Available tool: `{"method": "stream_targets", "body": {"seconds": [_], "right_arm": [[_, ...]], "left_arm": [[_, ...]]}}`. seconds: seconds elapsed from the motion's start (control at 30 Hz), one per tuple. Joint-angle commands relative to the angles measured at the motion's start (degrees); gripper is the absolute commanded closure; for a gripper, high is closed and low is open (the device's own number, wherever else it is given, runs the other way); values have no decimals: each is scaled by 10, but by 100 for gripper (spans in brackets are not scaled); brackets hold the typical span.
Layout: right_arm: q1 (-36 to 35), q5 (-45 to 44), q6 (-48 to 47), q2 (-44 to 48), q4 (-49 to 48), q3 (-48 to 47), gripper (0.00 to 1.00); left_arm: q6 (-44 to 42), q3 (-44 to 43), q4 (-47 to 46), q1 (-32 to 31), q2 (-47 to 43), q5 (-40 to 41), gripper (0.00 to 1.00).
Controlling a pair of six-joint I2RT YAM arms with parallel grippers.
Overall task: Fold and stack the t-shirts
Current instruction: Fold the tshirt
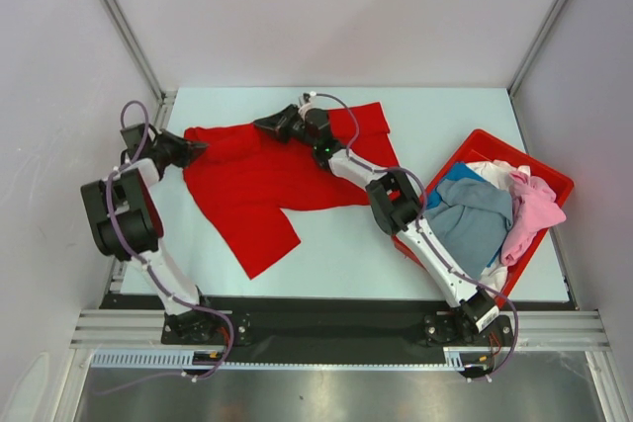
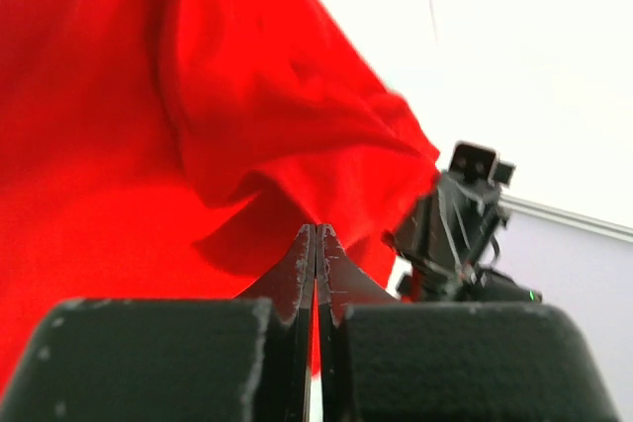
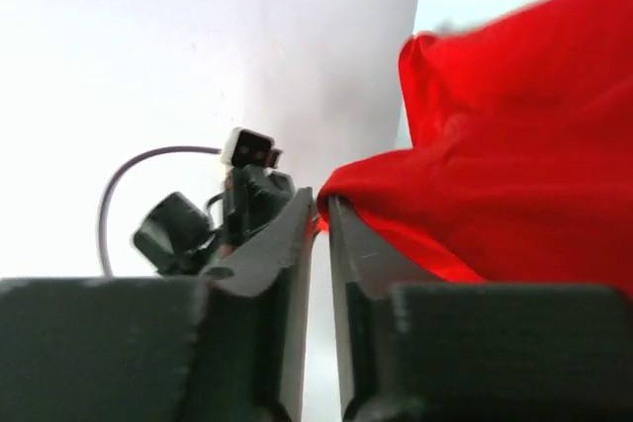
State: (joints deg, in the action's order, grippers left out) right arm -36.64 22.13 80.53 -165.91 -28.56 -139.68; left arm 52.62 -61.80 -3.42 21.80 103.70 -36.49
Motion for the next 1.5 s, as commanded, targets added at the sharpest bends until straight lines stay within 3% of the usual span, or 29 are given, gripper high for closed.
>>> {"method": "stream_targets", "body": {"seconds": [0.0,0.07,0.2,0.37,0.47,0.63,0.83,1.17,1.4,1.47], "right_arm": [[8,-48,53,-43,-26,-49,82],[12,-53,50,-44,-35,-46,66],[24,1,-20,-23,-34,-27,59],[25,63,-149,76,18,104,52],[22,63,-217,109,41,156,53],[22,88,-209,71,53,109,57],[6,92,-216,44,65,76,48],[0,89,-237,4,91,31,46],[-4,95,-249,-4,105,16,56],[-5,95,-233,-4,99,10,64]], "left_arm": [[3,-60,-104,-2,64,-22,100],[26,-86,-167,-4,112,-37,100],[83,-123,-268,-8,189,-56,100],[99,-152,-273,-22,218,-57,100],[83,-151,-252,-26,212,-52,100],[66,-146,-230,-26,198,-49,100],[53,-140,-209,-26,179,-43,100],[64,-126,-220,-28,157,-51,100],[53,-118,-209,-29,140,-54,100],[51,-114,-205,-29,134,-57,100]]}}
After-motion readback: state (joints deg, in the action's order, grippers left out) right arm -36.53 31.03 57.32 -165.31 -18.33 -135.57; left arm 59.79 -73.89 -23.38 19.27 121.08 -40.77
